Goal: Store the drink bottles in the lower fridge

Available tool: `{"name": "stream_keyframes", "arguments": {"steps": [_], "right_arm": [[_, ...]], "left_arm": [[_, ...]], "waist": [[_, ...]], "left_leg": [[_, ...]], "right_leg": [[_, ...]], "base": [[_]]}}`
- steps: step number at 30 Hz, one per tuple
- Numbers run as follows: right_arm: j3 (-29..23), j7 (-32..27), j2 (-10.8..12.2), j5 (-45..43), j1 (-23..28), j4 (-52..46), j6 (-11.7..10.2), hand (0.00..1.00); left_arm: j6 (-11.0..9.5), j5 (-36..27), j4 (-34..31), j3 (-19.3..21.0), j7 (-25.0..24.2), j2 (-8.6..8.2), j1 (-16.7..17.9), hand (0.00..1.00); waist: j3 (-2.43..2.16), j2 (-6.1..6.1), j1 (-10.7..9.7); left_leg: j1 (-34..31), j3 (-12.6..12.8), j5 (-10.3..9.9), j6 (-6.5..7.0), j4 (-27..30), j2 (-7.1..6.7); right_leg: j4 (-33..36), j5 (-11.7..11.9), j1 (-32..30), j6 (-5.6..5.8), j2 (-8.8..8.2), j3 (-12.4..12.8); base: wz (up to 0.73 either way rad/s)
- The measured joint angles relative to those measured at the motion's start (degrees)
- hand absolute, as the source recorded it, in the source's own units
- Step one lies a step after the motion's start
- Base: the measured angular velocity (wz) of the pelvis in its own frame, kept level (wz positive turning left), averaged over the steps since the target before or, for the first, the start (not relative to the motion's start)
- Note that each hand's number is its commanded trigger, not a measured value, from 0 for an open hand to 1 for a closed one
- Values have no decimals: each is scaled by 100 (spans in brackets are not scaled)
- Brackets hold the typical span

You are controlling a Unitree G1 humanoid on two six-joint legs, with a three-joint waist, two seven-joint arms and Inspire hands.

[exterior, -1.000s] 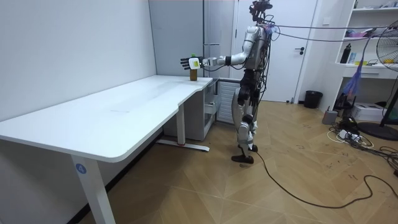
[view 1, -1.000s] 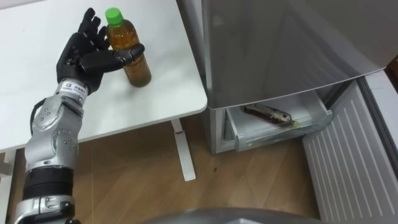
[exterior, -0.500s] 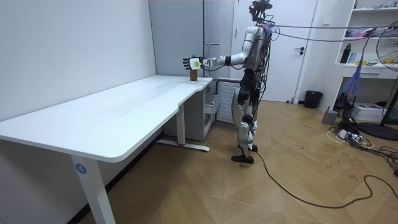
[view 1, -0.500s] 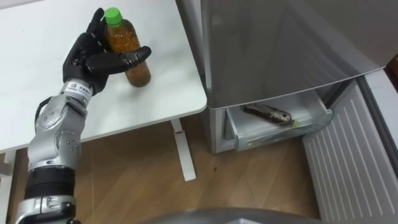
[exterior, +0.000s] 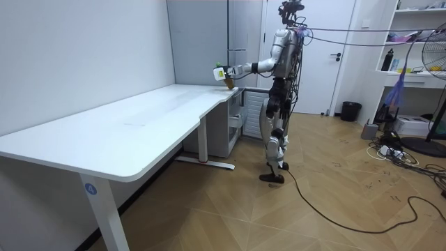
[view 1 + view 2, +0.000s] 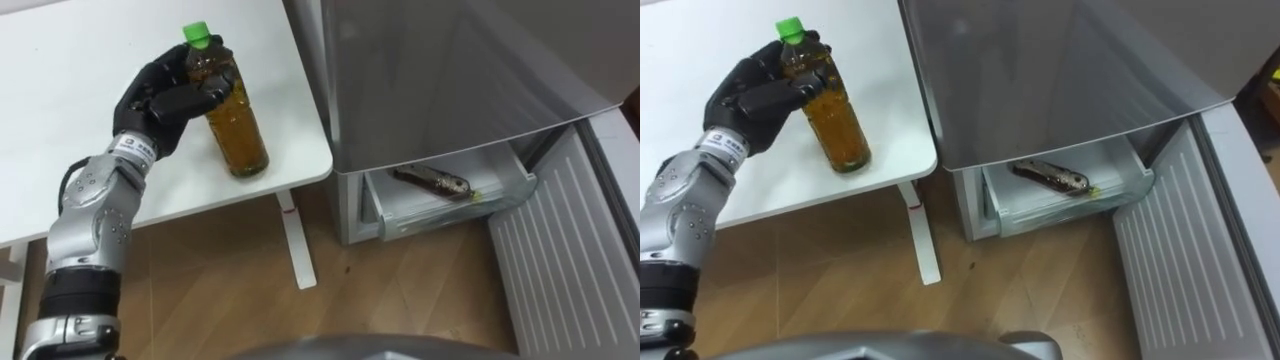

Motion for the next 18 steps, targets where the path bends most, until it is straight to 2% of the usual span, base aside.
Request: {"name": "stream_keyframes", "arguments": {"steps": [11,15,18], "right_arm": [[-8,-8,1,-2,-44,7,-51,0],[9,-73,4,7,-106,7,-63,0],[53,-45,5,16,-181,-5,-103,0]], "left_arm": [[0,65,1,1,-103,41,-1,100],[0,86,-14,1,-97,70,-1,100],[0,109,-292,-3,21,70,1,100]], "waist": [[-8,43,-60],[14,85,-56],[18,92,-27]], "left_leg": [[-26,-10,-15,-25,4,8],[-69,-22,-16,-25,42,9],[-133,-21,-16,-25,57,7]], "right_leg": [[-8,7,-10,-12,30,-11],[-5,9,-15,-14,25,-21],[3,9,-47,-15,25,-20]], "base": [[0],[2],[0]]}}
